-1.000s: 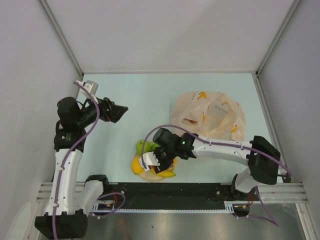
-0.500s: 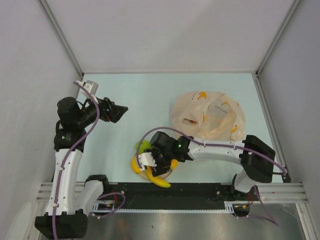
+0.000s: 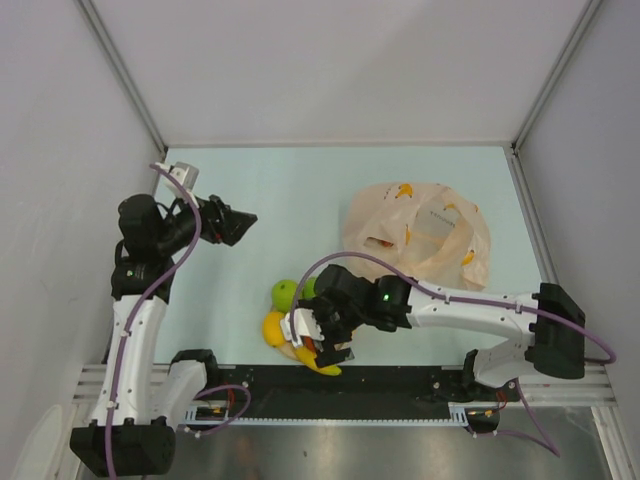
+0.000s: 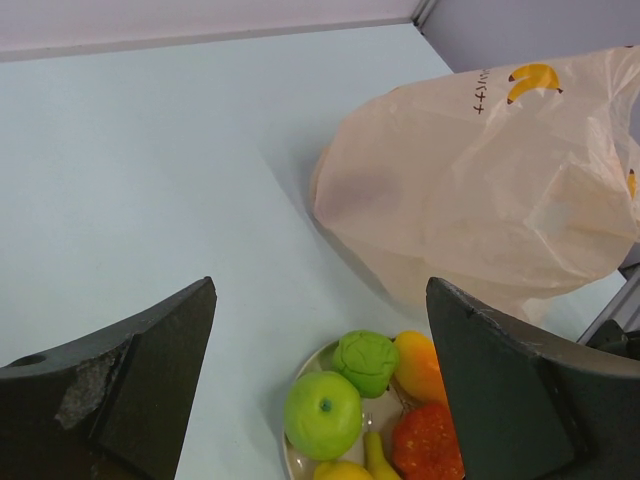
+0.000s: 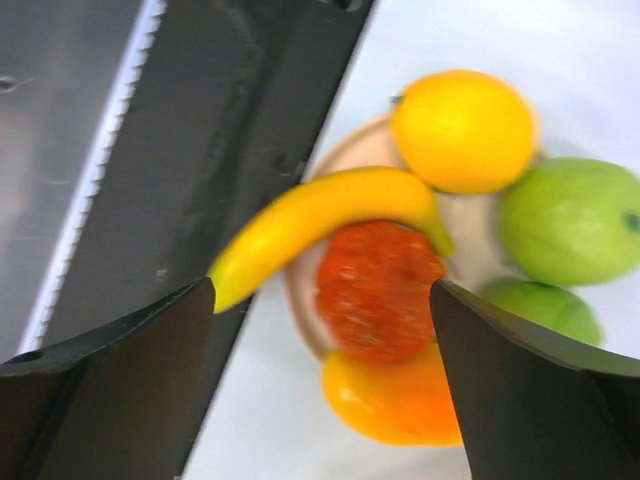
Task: Take the fake fruits out of the plastic bag
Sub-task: Place the fake fruit on the plate, then adjust the fake fruit on the plate.
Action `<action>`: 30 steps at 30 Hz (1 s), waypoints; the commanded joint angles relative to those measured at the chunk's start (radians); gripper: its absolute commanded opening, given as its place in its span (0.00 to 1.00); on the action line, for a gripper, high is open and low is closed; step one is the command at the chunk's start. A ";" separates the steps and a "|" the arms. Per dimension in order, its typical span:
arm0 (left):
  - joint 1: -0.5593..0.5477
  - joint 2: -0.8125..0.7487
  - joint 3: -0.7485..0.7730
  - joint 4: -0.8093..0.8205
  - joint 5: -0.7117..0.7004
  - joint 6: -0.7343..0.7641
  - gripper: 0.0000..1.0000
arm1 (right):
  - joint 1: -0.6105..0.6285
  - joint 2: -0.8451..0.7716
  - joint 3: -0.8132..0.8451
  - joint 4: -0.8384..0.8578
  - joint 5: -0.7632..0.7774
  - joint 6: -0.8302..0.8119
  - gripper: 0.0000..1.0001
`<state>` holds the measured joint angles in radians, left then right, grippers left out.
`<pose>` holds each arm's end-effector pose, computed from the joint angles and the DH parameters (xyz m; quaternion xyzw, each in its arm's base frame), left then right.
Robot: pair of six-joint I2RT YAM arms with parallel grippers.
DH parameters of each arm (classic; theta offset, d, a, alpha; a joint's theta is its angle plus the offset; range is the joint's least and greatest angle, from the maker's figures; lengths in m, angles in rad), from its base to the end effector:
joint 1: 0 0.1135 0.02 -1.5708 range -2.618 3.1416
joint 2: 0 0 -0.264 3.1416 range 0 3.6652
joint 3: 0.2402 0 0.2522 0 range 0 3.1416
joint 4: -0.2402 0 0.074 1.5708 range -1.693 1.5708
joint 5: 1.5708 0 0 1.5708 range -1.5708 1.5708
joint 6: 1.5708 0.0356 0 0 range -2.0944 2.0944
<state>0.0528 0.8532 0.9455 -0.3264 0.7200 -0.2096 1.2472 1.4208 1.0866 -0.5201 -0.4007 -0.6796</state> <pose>0.1838 -0.0138 0.3713 0.1203 0.7568 -0.3211 0.5565 0.0828 0.2905 0.2703 -0.7934 0.4665 0.2751 0.2777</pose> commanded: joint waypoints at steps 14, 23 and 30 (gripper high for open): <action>0.009 -0.046 -0.056 0.000 0.027 -0.002 0.92 | 0.162 -0.076 -0.264 0.310 0.071 -0.096 0.89; 0.010 -0.039 -0.056 0.009 0.024 0.004 0.92 | 0.159 -0.051 -0.298 0.404 0.102 -0.216 0.90; 0.009 -0.026 -0.050 0.021 0.025 0.003 0.92 | 0.162 -0.028 -0.309 0.414 0.049 -0.210 0.92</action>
<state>0.0532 0.8242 0.8955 -0.3302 0.7219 -0.2096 1.4055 1.3720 0.7910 -0.1574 -0.3183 -0.8684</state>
